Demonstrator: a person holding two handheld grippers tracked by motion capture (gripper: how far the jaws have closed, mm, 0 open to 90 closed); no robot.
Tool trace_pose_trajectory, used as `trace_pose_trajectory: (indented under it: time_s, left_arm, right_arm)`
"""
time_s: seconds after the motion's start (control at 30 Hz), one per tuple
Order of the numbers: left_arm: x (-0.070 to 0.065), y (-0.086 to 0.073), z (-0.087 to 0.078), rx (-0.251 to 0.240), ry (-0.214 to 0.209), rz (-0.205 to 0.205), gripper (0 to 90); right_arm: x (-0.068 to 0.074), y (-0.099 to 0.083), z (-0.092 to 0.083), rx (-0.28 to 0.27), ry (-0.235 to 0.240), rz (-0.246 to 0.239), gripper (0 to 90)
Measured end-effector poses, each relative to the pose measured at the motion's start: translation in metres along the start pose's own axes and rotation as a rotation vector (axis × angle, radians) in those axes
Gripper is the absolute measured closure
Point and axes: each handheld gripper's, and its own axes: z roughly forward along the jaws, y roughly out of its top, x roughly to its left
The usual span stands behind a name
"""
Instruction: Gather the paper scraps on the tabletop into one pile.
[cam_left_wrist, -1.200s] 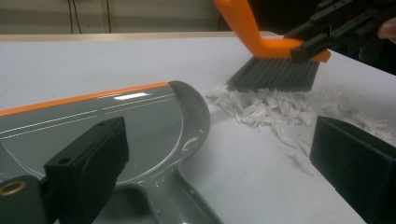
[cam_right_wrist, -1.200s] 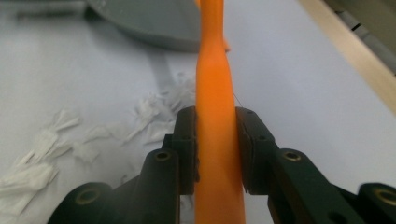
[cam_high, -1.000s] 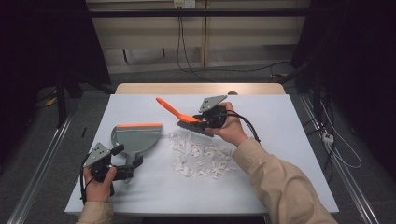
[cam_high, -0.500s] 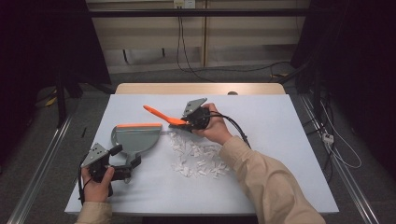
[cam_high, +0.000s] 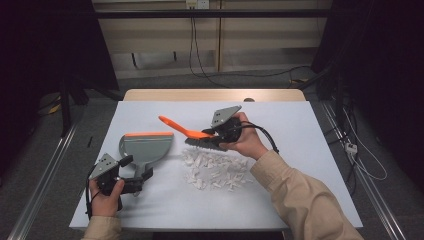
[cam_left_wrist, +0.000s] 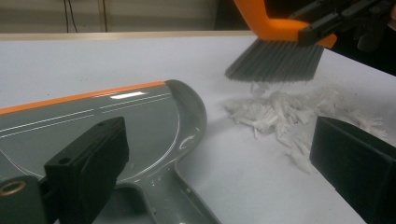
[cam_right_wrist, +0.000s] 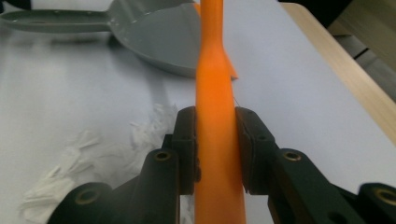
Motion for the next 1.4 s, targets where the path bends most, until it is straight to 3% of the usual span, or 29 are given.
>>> trace_pose_trajectory:
  time_s: [0.17, 0.37, 0.43, 0.5, 0.6, 0.7, 0.73, 0.8, 0.97, 1.07, 1.17, 1.3, 1.4]
  left_arm:
    - [0.001, 0.000, -0.001, 0.001, 0.002, 0.002, 4.4]
    - [0.001, 0.000, -0.001, -0.001, -0.006, 0.001, 4.4]
    - [0.002, -0.001, -0.001, -0.001, -0.006, 0.000, 4.4]
    - [0.002, -0.001, -0.001, -0.002, -0.004, -0.003, 4.4]
    - [0.002, -0.001, -0.001, -0.001, -0.003, -0.004, 4.4]
    - [0.001, -0.001, 0.000, 0.002, -0.008, -0.002, 4.4]
    - [0.001, -0.001, 0.000, 0.002, -0.006, 0.001, 4.4]
    - [0.001, -0.001, -0.001, 0.002, -0.004, -0.001, 4.4]
    - [0.001, 0.000, -0.002, -0.009, -0.003, -0.008, 4.4]
    - [0.002, -0.001, -0.001, 0.001, -0.001, -0.005, 4.4]
    - [0.002, -0.001, -0.001, 0.000, -0.003, -0.005, 4.4]
    - [0.003, -0.001, 0.000, 0.002, -0.004, -0.005, 4.4]
    - [0.002, -0.001, 0.001, -0.002, -0.012, -0.012, 4.4]
  right_arm:
    - [-0.012, -0.006, 0.001, -0.005, -0.060, 0.037, 71.7]
    - [-0.018, -0.018, 0.025, 0.078, -0.098, 0.034, 71.7]
    - [-0.020, -0.020, 0.027, 0.045, -0.085, 0.075, 71.7]
    - [-0.018, -0.019, 0.027, 0.052, -0.075, 0.070, 71.7]
    - [-0.008, -0.015, 0.028, 0.079, -0.053, 0.017, 71.7]
    - [-0.002, -0.012, 0.022, 0.049, 0.023, 0.043, 71.7]
    - [-0.001, -0.011, 0.019, 0.038, 0.026, 0.043, 71.7]
    - [0.000, -0.008, 0.014, 0.035, -0.011, 0.022, 71.7]
    - [-0.013, -0.014, 0.007, 0.019, -0.068, 0.088, 71.6]
    - [-0.021, -0.021, 0.010, 0.053, -0.114, 0.109, 71.6]
    - [-0.024, -0.026, 0.013, 0.069, -0.113, 0.153, 71.3]
    - [-0.024, -0.017, 0.012, 0.088, -0.132, 0.194, 65.8]
    - [-0.022, -0.010, 0.016, 0.161, -0.156, 0.185, 62.2]
